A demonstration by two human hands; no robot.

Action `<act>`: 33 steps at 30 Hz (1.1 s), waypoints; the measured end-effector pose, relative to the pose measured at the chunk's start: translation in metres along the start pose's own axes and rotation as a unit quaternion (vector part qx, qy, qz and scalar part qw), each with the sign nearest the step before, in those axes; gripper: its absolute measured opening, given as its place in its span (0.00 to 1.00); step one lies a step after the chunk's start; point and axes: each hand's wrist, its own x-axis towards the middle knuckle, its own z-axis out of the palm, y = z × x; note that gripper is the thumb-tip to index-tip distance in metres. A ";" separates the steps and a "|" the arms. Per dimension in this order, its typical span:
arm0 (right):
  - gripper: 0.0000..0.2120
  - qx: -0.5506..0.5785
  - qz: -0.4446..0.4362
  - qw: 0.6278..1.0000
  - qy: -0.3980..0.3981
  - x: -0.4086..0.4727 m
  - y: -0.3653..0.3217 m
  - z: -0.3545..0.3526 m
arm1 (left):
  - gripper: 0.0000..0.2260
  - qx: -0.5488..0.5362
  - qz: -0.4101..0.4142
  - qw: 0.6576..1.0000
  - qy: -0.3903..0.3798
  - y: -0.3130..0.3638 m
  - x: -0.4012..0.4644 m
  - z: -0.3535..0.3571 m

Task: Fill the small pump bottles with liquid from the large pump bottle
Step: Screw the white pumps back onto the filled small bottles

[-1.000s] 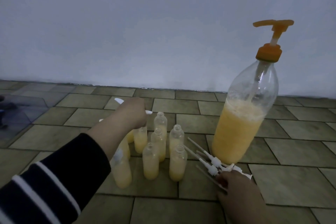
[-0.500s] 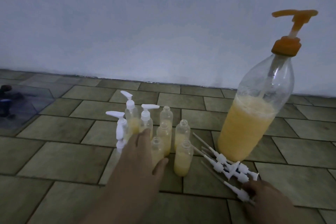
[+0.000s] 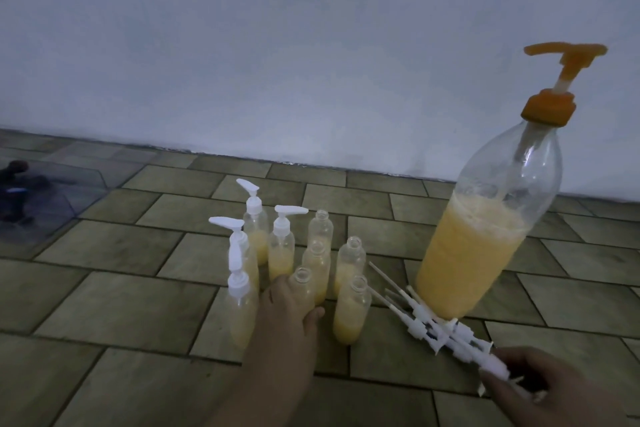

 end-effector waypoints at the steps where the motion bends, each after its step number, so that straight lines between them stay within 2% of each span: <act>1: 0.13 0.036 -0.011 0.999 0.009 -0.004 -0.031 -0.021 | 0.20 -0.004 -0.004 1.000 0.002 0.001 0.000 0.000; 3: 0.12 0.041 -0.076 0.990 0.110 0.002 -0.040 -0.021 | 0.19 -0.014 -0.004 1.000 0.002 0.002 -0.002 0.000; 5: 0.09 0.059 -0.124 0.984 0.112 -0.004 -0.050 -0.026 | 0.18 -0.009 0.002 1.000 -0.015 0.002 -0.002 -0.001; 9: 0.20 0.040 -0.233 0.964 0.123 -0.011 -0.085 -0.034 | 0.16 -0.027 0.049 0.998 -0.012 0.013 -0.005 -0.016; 12: 0.14 0.033 -0.301 0.942 0.142 -0.002 -0.097 -0.035 | 0.15 -0.074 0.114 0.991 0.008 0.028 -0.008 -0.034; 14: 0.13 0.018 -0.345 0.923 0.172 0.005 -0.103 -0.036 | 0.16 -0.091 0.148 0.985 0.008 0.037 -0.009 -0.044; 18: 0.14 -0.021 -0.381 0.906 0.184 0.011 -0.113 -0.040 | 0.14 -0.093 0.195 0.976 0.023 0.042 -0.011 -0.052; 20: 0.15 -0.050 -0.385 0.902 0.192 0.013 -0.111 -0.041 | 0.17 -0.085 0.217 0.972 0.039 0.040 -0.011 -0.051; 22: 0.14 -0.033 -0.377 0.905 0.195 0.015 -0.110 -0.046 | 0.23 -0.070 0.233 0.968 0.058 0.038 -0.010 -0.050; 24: 0.13 0.016 -0.358 0.911 0.203 0.015 -0.111 -0.052 | 0.21 -0.054 0.232 0.969 0.066 0.037 -0.008 -0.052; 31: 0.13 -0.007 -0.394 0.907 0.148 0.020 -0.115 -0.064 | 0.23 -0.007 0.218 0.974 0.059 0.039 -0.009 -0.056; 33: 0.11 -0.029 -0.404 0.903 0.141 0.021 -0.118 -0.070 | 0.22 0.018 0.245 0.967 0.071 0.039 -0.009 -0.055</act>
